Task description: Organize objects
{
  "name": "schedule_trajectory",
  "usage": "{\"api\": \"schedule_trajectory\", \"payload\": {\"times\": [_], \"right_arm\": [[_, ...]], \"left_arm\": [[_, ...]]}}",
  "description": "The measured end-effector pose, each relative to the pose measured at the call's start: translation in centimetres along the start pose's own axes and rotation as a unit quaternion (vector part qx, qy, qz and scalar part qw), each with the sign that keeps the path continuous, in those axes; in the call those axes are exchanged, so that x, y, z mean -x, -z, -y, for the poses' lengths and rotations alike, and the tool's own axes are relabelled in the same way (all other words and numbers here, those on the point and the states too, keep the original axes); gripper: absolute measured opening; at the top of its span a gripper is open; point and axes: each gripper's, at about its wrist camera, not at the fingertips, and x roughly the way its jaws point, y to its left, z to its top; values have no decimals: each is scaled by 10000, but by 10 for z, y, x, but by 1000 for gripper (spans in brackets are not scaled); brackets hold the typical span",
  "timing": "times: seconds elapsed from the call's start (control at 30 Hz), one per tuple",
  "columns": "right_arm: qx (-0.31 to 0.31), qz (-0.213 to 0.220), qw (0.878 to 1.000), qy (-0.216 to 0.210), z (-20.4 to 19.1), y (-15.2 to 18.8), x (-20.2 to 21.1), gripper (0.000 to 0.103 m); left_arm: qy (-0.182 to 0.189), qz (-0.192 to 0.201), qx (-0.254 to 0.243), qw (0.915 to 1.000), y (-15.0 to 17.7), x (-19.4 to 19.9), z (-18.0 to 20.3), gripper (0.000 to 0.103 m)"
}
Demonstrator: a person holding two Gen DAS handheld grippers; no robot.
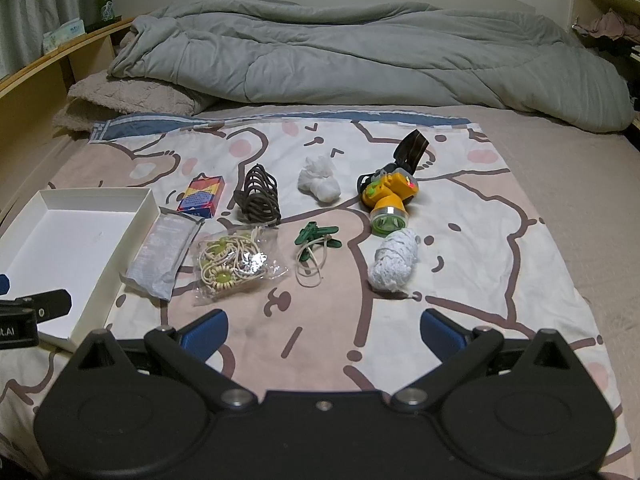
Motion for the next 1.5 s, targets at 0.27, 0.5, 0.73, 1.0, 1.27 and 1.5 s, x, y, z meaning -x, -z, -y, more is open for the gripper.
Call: {"api": "schedule_trajectory", "payload": {"times": [0.27, 0.5, 0.73, 1.0, 1.27, 1.5], "right_arm": [[1, -7, 10000, 2, 1, 0, 0, 103], [0, -13, 10000, 2, 1, -1, 0, 103], [1, -18, 10000, 3, -2, -5, 2, 103], [-6, -26, 10000, 16, 3, 1, 0, 103], [-9, -33, 10000, 15, 2, 1, 0, 103], [-6, -39, 10000, 15, 2, 3, 1, 103]], "left_arm": [[14, -18, 8, 10000, 1, -1, 0, 103], [12, -59, 17, 10000, 1, -1, 0, 103], [35, -72, 19, 10000, 0, 0, 0, 103], [42, -81, 23, 10000, 0, 0, 0, 103], [39, -81, 23, 10000, -1, 0, 0, 103], [42, -86, 24, 10000, -1, 0, 0, 103]]}}
